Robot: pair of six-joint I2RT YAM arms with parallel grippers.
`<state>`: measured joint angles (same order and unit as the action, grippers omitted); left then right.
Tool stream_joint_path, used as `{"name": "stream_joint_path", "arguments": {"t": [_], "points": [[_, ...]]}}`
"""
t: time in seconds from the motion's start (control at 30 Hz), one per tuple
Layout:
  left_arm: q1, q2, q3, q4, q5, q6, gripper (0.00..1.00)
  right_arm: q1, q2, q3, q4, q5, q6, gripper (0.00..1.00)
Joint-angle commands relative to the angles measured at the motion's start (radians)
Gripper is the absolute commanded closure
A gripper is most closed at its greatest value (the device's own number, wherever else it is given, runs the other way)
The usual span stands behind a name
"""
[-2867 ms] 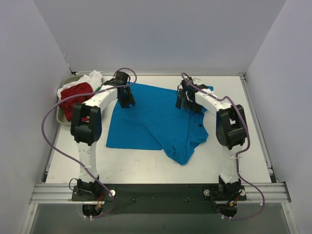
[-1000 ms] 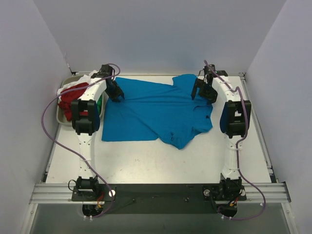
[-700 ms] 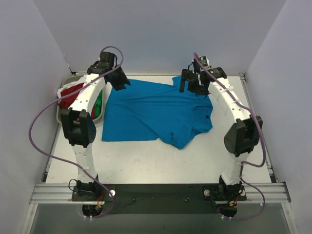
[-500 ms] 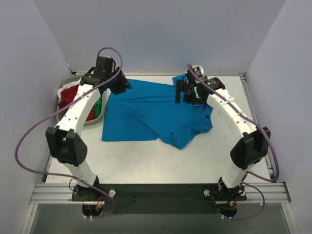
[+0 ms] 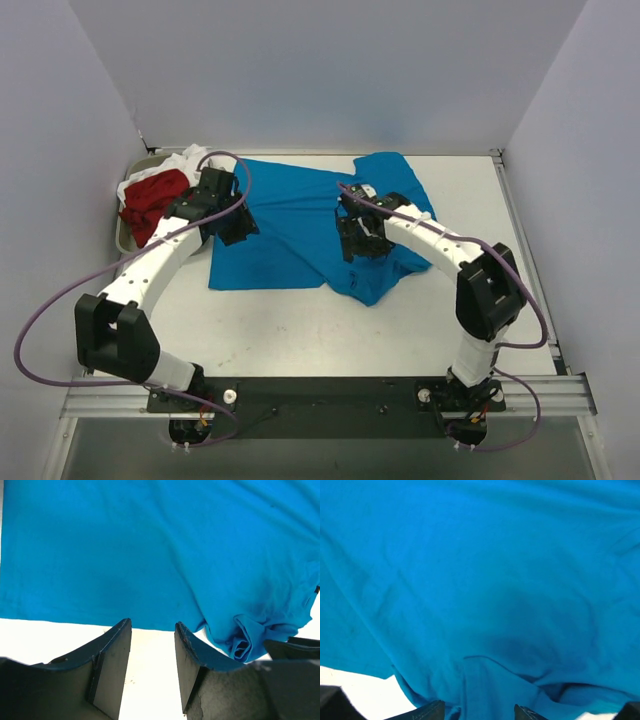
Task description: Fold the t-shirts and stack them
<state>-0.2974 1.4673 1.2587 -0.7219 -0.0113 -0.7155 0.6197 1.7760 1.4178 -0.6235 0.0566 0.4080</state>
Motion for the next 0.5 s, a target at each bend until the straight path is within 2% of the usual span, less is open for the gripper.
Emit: {"name": "stream_joint_path", "arguments": {"t": [0.0, 0.23, 0.47], "points": [[-0.016, -0.061, -0.001, 0.076, -0.03, 0.014, 0.5, 0.032, 0.042, -0.005, 0.005, 0.035, 0.018, 0.44], [-0.026, -0.059, -0.019, 0.078, -0.035, 0.021, 0.5, 0.055, 0.097, -0.01, 0.016, 0.034, 0.035, 0.45], [-0.026, -0.058, -0.033, 0.095, -0.027, 0.021, 0.49, 0.063, 0.08, -0.056, 0.025, 0.045, 0.048, 0.58]]}}
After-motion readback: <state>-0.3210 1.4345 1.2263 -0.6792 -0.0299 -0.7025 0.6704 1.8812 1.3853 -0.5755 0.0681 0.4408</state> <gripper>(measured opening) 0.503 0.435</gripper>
